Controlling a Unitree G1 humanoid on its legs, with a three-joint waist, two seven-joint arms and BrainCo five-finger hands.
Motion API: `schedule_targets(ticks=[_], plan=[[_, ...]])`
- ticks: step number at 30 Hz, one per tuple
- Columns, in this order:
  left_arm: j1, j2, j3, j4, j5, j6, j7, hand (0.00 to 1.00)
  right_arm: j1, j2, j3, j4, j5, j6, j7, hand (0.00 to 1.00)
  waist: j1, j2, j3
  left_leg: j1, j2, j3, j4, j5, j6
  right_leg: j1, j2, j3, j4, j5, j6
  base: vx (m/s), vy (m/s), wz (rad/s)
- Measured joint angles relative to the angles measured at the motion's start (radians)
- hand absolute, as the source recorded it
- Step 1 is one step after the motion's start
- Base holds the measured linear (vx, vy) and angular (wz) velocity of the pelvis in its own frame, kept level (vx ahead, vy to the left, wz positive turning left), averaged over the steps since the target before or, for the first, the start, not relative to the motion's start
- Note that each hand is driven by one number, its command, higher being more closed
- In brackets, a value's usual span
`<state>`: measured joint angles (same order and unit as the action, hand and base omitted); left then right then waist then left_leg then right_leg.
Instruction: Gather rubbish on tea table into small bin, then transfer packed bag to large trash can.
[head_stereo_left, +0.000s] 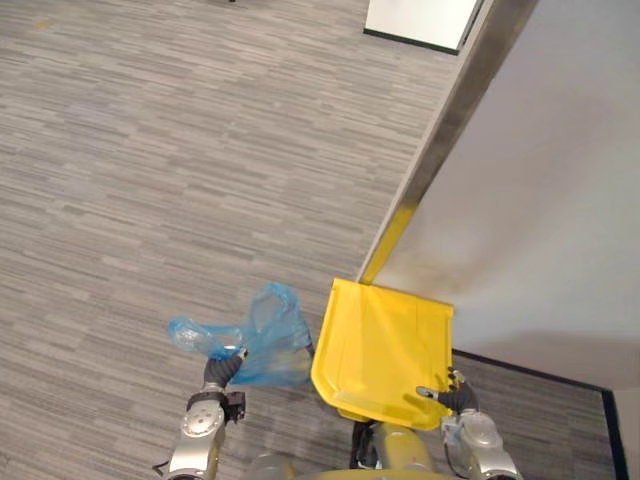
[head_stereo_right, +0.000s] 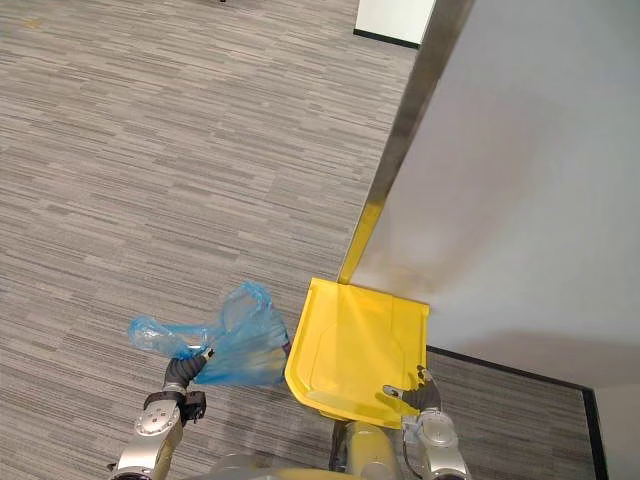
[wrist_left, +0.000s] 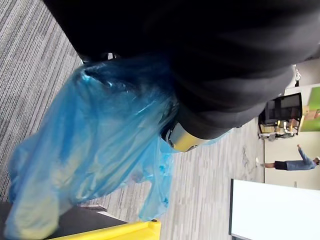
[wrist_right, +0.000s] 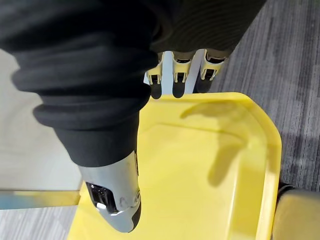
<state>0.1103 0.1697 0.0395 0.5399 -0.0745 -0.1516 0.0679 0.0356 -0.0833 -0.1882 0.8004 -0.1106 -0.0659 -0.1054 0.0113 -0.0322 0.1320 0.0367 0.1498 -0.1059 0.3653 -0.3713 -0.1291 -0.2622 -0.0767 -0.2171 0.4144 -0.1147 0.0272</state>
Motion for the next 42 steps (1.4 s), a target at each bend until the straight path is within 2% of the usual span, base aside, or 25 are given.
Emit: schedule_targets(ticks=[6,9,10,11,12,13,15,17,18,19,20,21,22,23,24,25,26,27,28,31,33,34,35,37,42], plan=[[0.029,0.001,0.013,0.003,-0.001,0.000,0.002,1.00,0.005,-0.002,0.003,-0.001,-0.011,0.000,0.000,0.00,0.003,-0.018,0.018,0.030,-0.016,0.039,0.080,0.002,-0.001,0.072,-0.017,0.004,0.009,0.000,0.000,-0.05,-0.008,0.11],[0.041,0.019,0.040,0.003,-0.004,0.000,0.009,1.00,0.019,-0.003,0.012,-0.003,-0.019,0.001,0.001,0.00,0.005,-0.045,0.044,0.023,-0.035,0.080,0.144,-0.013,0.028,0.080,-0.045,0.007,0.042,0.012,0.009,-0.20,0.058,0.06],[0.053,0.022,0.059,0.000,-0.005,0.000,0.017,1.00,0.032,-0.005,0.016,-0.011,-0.020,0.002,0.001,0.00,0.011,-0.057,0.046,0.001,-0.048,0.091,0.179,-0.013,0.030,0.060,-0.050,0.031,0.047,0.045,0.010,-0.28,0.086,-0.21],[0.064,0.020,0.073,-0.008,-0.005,0.000,0.021,1.00,0.039,-0.005,0.019,-0.023,-0.020,0.002,0.002,0.00,0.016,-0.052,0.048,-0.013,-0.047,0.102,0.186,-0.009,0.038,0.045,-0.047,0.043,0.034,0.071,0.015,-0.32,0.073,-0.35],[0.083,0.005,0.093,-0.031,-0.008,0.000,0.023,1.00,0.051,-0.004,0.021,-0.066,-0.019,0.002,0.003,0.00,0.023,-0.041,0.050,-0.043,-0.028,0.144,0.179,-0.014,0.085,0.010,-0.048,0.058,0.083,0.062,0.022,-0.31,0.072,-0.12],[0.083,0.011,0.104,-0.042,-0.015,0.000,0.025,1.00,0.075,-0.001,0.021,-0.092,-0.019,0.004,0.005,0.00,0.020,-0.060,0.055,-0.064,-0.039,0.168,0.169,-0.013,0.099,-0.030,-0.071,0.057,0.270,-0.014,0.019,-0.33,0.050,-0.02],[0.115,0.001,0.109,-0.048,-0.022,0.003,0.026,1.00,0.106,-0.002,0.021,-0.121,-0.020,0.004,0.014,0.00,0.035,-0.060,0.054,-0.075,-0.041,0.182,0.163,0.008,0.103,-0.003,-0.085,0.047,0.455,-0.081,0.029,-0.26,0.009,-0.12],[0.158,-0.010,0.109,-0.088,-0.029,0.006,0.023,1.00,0.111,-0.003,0.021,-0.128,-0.024,-0.001,0.018,0.00,0.035,-0.063,0.037,-0.117,-0.047,0.199,0.156,0.039,0.104,0.060,-0.102,0.026,0.515,-0.122,0.061,-0.24,-0.106,-0.36],[0.167,-0.013,0.112,-0.109,-0.032,0.006,0.023,1.00,0.108,-0.005,0.021,-0.126,-0.035,-0.002,0.018,0.00,0.053,-0.066,0.024,-0.168,-0.047,0.223,0.158,0.063,0.102,0.086,-0.115,0.025,0.482,-0.171,0.106,-0.27,-0.174,-0.54],[0.163,-0.018,0.116,-0.113,-0.034,0.006,0.023,1.00,0.103,-0.007,0.021,-0.125,-0.042,-0.002,0.018,0.00,0.062,-0.071,0.018,-0.196,-0.045,0.235,0.158,0.077,0.093,0.084,-0.114,0.024,0.424,-0.192,0.124,-0.28,-0.193,-0.62],[0.155,-0.051,0.129,-0.114,-0.035,0.010,0.024,1.00,0.072,-0.023,0.021,-0.117,-0.049,0.000,0.015,0.00,0.065,-0.052,0.006,-0.242,-0.030,0.256,0.109,0.142,0.082,0.084,-0.073,-0.001,0.255,-0.209,0.113,-0.20,-0.140,-0.46],[0.157,-0.063,0.128,-0.116,-0.038,0.010,0.022,1.00,0.065,-0.029,0.022,-0.118,-0.049,-0.002,0.013,0.00,0.067,-0.043,0.000,-0.255,-0.028,0.265,0.069,0.176,0.076,0.086,-0.053,0.005,0.174,-0.203,0.101,-0.20,-0.159,-0.48],[0.154,-0.076,0.127,-0.121,-0.049,0.007,0.019,1.00,0.055,-0.042,0.027,-0.115,-0.049,-0.004,0.009,0.00,0.070,-0.034,-0.002,-0.274,-0.022,0.280,0.010,0.229,0.071,0.086,-0.031,0.016,0.069,-0.193,0.062,-0.19,-0.175,-0.36],[0.141,-0.089,0.125,-0.114,-0.052,0.006,0.020,1.00,0.026,-0.063,0.031,-0.103,-0.049,-0.004,0.003,0.00,0.069,-0.012,0.012,-0.289,-0.023,0.287,-0.035,0.268,0.065,0.083,-0.009,0.022,-0.006,-0.167,0.002,-0.26,-0.190,-0.24],[0.124,-0.097,0.116,-0.106,-0.054,0.008,0.020,1.00,0.009,-0.081,0.032,-0.081,-0.048,-0.002,-0.005,0.00,0.059,0.009,0.029,-0.285,-0.017,0.273,-0.079,0.308,0.043,0.083,0.004,0.012,-0.038,-0.134,-0.012,-0.24,-0.150,0.04],[0.120,-0.095,0.108,-0.107,-0.058,0.007,0.020,1.00,0.003,-0.083,0.032,-0.074,-0.048,-0.002,-0.009,0.00,0.054,0.017,0.033,-0.278,-0.023,0.252,-0.114,0.340,0.025,0.082,0.005,0.000,-0.042,-0.124,-0.022,-0.24,-0.109,0.26],[0.114,-0.093,0.100,-0.107,-0.066,0.005,0.020,1.00,0.013,-0.082,0.032,-0.073,-0.048,-0.002,-0.016,0.00,0.055,0.017,0.033,-0.269,-0.027,0.227,-0.147,0.374,0.008,0.080,0.003,-0.014,-0.041,-0.120,-0.029,-0.21,-0.117,0.43],[0.107,-0.092,0.088,-0.109,-0.071,0.003,0.020,1.00,0.020,-0.081,0.030,-0.074,-0.048,-0.002,-0.024,0.00,0.052,0.013,0.034,-0.274,-0.021,0.211,-0.152,0.375,-0.003,0.077,-0.007,-0.037,-0.044,-0.111,-0.044,-0.24,-0.120,0.43],[0.106,-0.090,0.072,-0.117,-0.071,0.002,0.019,1.00,0.024,-0.082,0.029,-0.075,-0.049,-0.002,-0.026,0.00,0.053,0.011,0.035,-0.292,-0.007,0.235,-0.077,0.354,0.026,0.066,-0.013,-0.050,-0.042,-0.100,-0.061,-0.18,-0.075,0.35],[0.109,-0.091,0.048,-0.118,-0.071,0.001,0.017,1.00,0.035,-0.081,0.027,-0.078,-0.049,-0.003,-0.026,0.00,0.024,0.004,0.034,-0.253,0.024,0.289,0.045,0.290,0.094,0.069,-0.053,-0.087,-0.048,-0.077,-0.051,-0.18,0.044,0.48],[0.106,-0.091,0.041,-0.113,-0.071,0.001,0.016,1.00,0.038,-0.082,0.008,-0.063,-0.049,-0.003,-0.026,0.00,0.001,0.020,0.027,-0.185,0.023,0.302,-0.074,0.289,0.080,0.069,-0.064,-0.112,-0.082,-0.044,-0.029,-0.16,0.175,0.54],[0.088,-0.084,0.041,-0.084,-0.071,0.000,0.010,1.00,0.033,-0.081,-0.017,-0.041,-0.048,-0.002,-0.026,0.00,-0.010,0.038,0.018,-0.135,0.013,0.301,-0.225,0.319,0.014,0.070,-0.061,-0.128,-0.129,-0.006,-0.008,-0.13,0.196,0.47],[0.081,-0.080,0.040,-0.076,-0.071,0.000,0.010,1.00,0.032,-0.079,-0.019,-0.034,-0.048,-0.002,-0.026,0.00,-0.010,0.035,0.018,-0.133,0.008,0.300,-0.238,0.331,0.021,0.073,-0.064,-0.130,-0.140,0.003,-0.004,-0.14,0.248,0.34],[0.068,-0.064,0.040,-0.054,-0.071,0.000,0.007,1.00,0.035,-0.075,-0.033,-0.003,-0.047,-0.002,-0.025,0.00,-0.008,0.031,0.017,-0.114,-0.017,0.300,-0.260,0.345,0.038,0.132,-0.067,-0.137,-0.244,0.075,0.021,-0.10,0.195,0.09],[0.070,-0.050,0.041,-0.015,-0.070,-0.001,0.002,1.00,0.035,-0.076,-0.048,0.001,-0.047,-0.002,-0.024,0.00,-0.018,0.036,0.013,-0.092,-0.055,0.318,-0.263,0.335,0.059,0.178,-0.082,-0.117,-0.326,0.143,0.042,-0.08,0.128,-0.06]])
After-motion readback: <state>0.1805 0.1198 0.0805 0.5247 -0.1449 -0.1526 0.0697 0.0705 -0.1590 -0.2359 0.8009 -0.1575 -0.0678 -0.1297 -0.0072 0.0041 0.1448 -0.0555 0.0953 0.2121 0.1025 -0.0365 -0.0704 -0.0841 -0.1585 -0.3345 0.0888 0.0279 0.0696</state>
